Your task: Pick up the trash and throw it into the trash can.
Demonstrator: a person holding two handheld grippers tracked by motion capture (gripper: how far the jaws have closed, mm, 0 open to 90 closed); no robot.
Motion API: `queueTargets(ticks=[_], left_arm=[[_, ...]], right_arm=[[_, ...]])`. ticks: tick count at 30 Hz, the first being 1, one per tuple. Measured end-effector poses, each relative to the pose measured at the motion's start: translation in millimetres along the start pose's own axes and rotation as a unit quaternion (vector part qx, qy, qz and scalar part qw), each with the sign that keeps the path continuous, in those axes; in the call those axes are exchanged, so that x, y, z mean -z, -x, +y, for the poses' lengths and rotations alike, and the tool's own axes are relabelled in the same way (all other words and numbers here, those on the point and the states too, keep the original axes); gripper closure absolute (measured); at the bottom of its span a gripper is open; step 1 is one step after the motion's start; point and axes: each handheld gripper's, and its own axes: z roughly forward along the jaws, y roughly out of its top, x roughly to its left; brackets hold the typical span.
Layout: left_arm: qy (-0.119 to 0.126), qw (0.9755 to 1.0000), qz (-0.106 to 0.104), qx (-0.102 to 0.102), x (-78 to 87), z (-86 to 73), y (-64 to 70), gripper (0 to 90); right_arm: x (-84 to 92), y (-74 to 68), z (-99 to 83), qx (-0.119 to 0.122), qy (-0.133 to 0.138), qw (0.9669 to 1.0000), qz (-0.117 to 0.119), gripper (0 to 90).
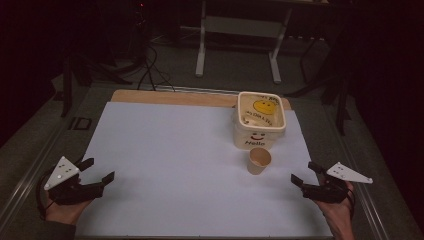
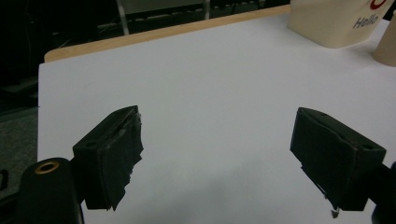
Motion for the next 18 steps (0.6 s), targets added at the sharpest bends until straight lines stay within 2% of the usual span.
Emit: queueTargets(ticks=[18], left_arm=[[0.005,1.0000,0.007,0.002,1.5,-0.4,-1.2,17.0]], right_arm=[[-6.9,-4.0,4.2,-0.005,-0.006,1.0000,0.004,11.7]])
